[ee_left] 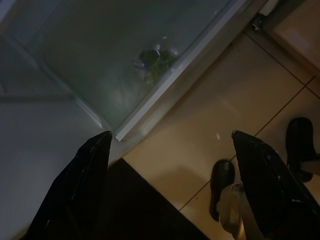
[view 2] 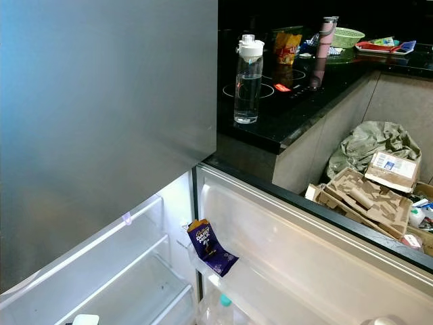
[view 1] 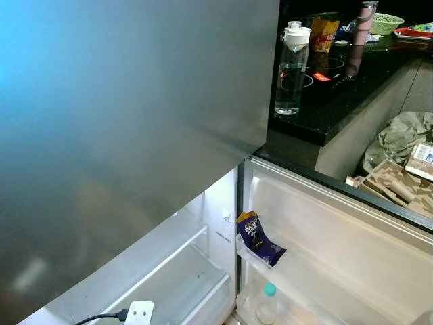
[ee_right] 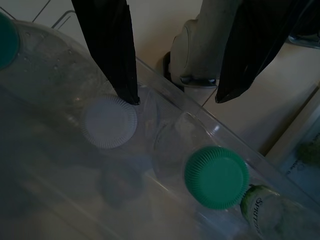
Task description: Restocking fridge
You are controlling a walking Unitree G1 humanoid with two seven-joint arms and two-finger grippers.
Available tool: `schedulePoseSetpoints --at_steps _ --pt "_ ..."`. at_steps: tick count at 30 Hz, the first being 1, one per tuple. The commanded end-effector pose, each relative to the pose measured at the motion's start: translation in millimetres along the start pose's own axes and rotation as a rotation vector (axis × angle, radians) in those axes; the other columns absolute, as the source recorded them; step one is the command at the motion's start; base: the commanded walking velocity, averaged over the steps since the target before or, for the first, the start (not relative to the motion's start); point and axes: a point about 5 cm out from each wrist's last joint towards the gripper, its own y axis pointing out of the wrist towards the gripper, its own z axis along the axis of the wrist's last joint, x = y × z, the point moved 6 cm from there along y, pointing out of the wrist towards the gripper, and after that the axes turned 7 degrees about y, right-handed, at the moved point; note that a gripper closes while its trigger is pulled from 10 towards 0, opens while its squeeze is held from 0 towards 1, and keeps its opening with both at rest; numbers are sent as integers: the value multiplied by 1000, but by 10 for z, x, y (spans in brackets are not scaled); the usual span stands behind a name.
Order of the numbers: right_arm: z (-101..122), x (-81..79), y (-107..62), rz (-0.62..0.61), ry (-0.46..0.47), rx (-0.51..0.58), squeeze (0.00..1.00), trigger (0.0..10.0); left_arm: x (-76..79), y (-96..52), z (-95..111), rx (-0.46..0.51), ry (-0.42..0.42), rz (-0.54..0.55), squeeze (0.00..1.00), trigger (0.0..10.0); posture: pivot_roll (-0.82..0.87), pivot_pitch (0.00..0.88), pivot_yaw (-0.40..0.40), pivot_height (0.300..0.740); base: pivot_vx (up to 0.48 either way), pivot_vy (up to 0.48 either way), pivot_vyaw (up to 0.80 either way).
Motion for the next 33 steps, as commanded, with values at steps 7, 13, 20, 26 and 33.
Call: schedulePoseSetpoints --at_steps 7,13,20,26,33 --pt "-31 -56 4 14 0 -14 0 10000 -24 -15 -51 -5 6 4 0 10000 -75 117 12 721 0 0 0" --pt "-69 -60 -6 8 13 -17 0 10000 -14 -9 -22 1 11 -3 0 10000 -81 118 22 721 0 0 0" --pt "-134 -52 -25 -1 24 -25 0 10000 7 0 13 5 22 -11 0 10000 -81 121 36 721 0 0 0" --pt "-178 -23 -41 -9 35 -34 0 10000 6 2 21 3 34 -16 0 10000 -83 125 46 721 -41 0 0" --pt "-198 11 -50 -15 39 -42 0 10000 0 4 29 3 38 -18 0 10000 -84 128 46 721 -251 0 0"
